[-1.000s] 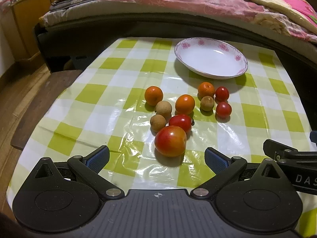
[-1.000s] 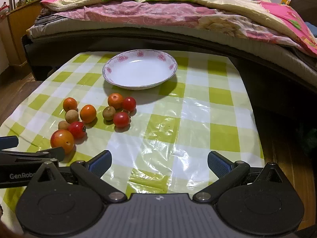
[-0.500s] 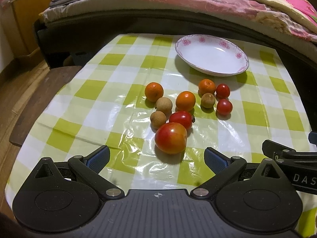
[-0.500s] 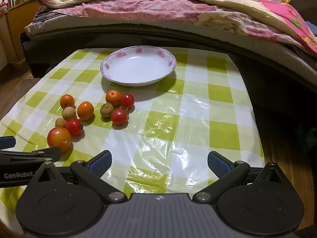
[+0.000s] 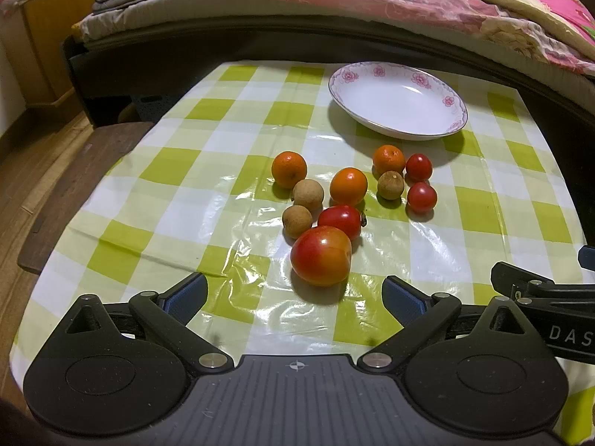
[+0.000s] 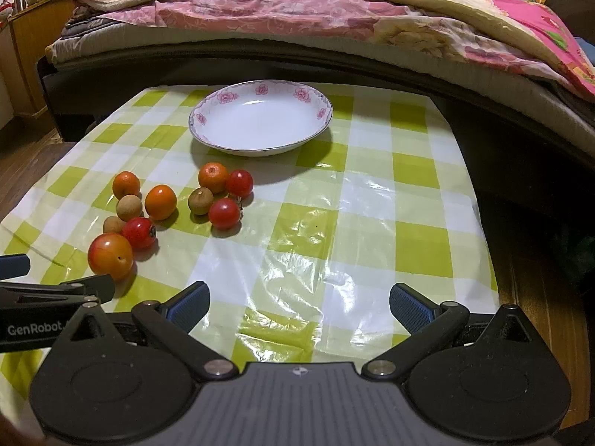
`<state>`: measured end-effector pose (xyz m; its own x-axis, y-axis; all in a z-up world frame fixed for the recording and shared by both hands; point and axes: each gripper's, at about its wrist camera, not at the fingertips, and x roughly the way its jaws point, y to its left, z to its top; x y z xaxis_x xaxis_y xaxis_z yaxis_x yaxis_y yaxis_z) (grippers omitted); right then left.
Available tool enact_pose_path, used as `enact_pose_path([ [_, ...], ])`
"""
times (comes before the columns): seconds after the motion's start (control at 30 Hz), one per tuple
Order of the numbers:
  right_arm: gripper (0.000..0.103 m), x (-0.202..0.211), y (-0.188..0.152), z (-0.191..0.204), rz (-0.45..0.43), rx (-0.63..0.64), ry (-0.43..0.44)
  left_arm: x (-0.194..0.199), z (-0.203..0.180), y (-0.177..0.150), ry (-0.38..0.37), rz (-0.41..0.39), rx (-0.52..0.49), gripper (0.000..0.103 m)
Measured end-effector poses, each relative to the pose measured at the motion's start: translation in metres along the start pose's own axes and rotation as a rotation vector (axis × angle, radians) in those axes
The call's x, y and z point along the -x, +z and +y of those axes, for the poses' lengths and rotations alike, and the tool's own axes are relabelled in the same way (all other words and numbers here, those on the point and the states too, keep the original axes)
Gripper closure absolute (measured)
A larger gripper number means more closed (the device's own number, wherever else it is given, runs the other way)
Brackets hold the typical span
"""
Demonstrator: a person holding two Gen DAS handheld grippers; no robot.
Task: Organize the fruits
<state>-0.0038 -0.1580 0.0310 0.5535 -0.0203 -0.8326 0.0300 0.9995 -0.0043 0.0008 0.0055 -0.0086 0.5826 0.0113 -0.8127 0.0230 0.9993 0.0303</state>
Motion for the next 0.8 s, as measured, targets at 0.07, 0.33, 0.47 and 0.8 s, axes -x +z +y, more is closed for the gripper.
enact_pose_path([
  [0.07, 0.000, 0.0000, -0.0002, 0.0001, 0.000, -0.001, 0.000, 0.0000, -0.0001, -0.0001, 0.000, 0.001, 0.000, 0.002],
  [0.33, 0.000, -0.0004, -0.0006, 0.0005, 0.001, 0.000, 0.000, -0.0004, 0.0002, -0.0020, -0.001, 0.002, 0.001, 0.002],
  [0.47, 0.000, -0.0003, -0.0006, 0.0005, 0.001, 0.000, 0.001, -0.0005, 0.0002, -0.0022, -0.001, 0.002, 0.002, 0.002],
  [0.8, 0.000, -0.0013, -0.0008, 0.0012, 0.004, 0.001, 0.001, -0.0014, 0.0006, -0.0043, -0.002, 0.006, 0.002, 0.003],
])
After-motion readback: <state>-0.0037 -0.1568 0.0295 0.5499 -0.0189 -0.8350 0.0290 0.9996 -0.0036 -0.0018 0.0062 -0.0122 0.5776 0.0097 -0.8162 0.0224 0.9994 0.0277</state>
